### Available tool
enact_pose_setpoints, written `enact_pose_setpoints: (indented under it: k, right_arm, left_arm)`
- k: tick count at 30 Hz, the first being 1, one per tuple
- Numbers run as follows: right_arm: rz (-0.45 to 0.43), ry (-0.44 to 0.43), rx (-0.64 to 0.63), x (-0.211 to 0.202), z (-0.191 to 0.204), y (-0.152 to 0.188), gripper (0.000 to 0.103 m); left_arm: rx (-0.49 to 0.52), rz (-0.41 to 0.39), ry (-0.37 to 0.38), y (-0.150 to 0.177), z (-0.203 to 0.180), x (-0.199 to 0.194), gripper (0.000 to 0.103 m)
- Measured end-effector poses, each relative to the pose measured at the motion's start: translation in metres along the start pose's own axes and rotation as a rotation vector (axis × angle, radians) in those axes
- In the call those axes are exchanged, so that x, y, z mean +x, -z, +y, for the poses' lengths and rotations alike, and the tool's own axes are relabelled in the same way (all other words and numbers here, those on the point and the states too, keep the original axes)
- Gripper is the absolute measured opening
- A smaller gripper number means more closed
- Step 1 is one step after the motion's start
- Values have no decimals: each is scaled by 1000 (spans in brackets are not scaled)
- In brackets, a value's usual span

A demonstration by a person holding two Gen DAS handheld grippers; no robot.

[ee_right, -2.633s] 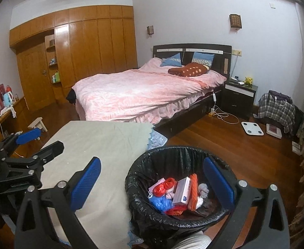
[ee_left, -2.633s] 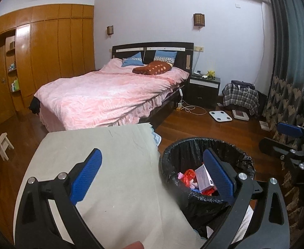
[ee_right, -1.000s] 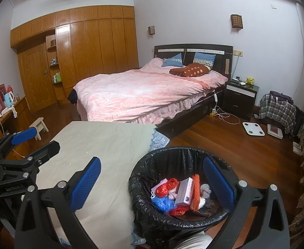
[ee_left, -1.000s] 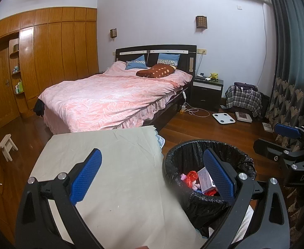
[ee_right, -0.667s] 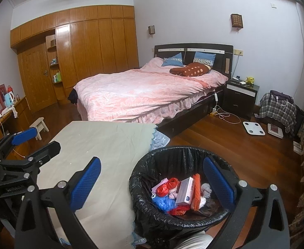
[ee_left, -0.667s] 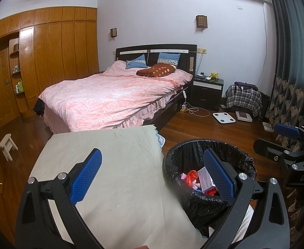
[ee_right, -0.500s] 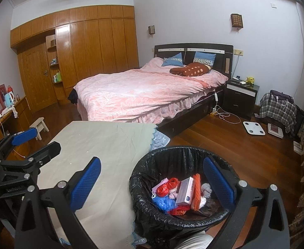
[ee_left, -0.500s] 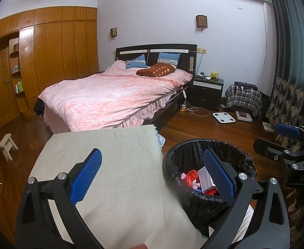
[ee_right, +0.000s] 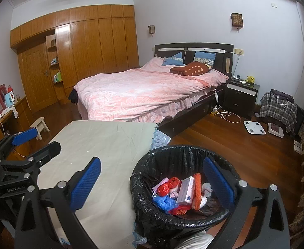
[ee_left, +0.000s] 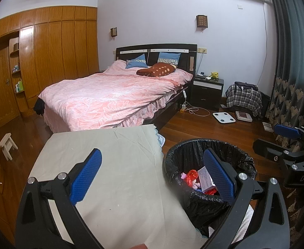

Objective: Collect trash

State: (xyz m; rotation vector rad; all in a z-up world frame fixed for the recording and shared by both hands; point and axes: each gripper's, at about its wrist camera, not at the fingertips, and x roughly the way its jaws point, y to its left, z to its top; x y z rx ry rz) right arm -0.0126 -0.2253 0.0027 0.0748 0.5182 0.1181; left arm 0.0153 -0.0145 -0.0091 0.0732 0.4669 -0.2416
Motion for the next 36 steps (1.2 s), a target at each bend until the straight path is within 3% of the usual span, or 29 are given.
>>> enact_pose_setpoints:
  k: [36]
  right_arm:
    - [12,-3,4,3,1,7,97]
  left_arm:
    - [3,3,4,7,-3,-1,96]
